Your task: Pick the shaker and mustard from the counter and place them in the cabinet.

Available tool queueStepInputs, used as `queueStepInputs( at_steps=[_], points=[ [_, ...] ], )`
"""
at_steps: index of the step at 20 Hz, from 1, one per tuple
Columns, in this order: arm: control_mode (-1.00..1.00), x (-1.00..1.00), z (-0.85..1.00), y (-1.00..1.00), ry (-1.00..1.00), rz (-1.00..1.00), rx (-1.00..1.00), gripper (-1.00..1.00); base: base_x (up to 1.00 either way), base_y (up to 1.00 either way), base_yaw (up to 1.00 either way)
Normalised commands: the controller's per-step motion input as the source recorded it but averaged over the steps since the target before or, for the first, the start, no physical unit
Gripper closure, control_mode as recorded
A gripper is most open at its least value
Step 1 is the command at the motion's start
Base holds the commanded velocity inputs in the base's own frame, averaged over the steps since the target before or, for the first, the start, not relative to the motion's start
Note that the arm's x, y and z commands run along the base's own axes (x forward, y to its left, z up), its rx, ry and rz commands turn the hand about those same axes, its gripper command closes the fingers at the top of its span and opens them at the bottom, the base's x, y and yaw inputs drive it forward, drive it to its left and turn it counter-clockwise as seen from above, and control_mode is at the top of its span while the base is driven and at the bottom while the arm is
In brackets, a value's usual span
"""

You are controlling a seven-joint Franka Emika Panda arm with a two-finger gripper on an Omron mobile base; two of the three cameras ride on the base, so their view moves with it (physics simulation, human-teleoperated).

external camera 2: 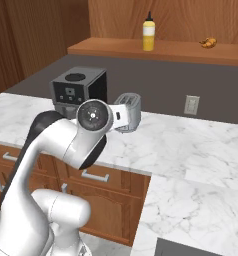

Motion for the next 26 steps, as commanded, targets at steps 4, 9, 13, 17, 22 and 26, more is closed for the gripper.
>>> queueStepInputs(
  at_steps=[4,9,13,17,22,26],
  points=[
    [-1.0,0.0,-0.53,0.01,0.17,-0.03,0.0,-1.0,0.0,0.0,0.0],
    [-1.0,-0.01,-0.33,0.04,0.09,0.0,0.0,-1.0,0.0,0.0,0.0],
    [-1.0,0.0,-0.27,0.02,0.07,0.0,0.0,-1.0,0.0,0.0,0.0],
    [-1.0,0.0,-0.24,0.0,0.04,0.0,0.0,-1.0,0.0,0.0,0.0],
    [1.0,-0.01,-0.11,0.0,0.01,0.0,0.0,-1.0,-0.18,0.06,0.0],
    [1.0,0.0,0.0,0.0,0.0,0.0,0.0,-1.0,-0.69,0.33,0.0]
  ],
)
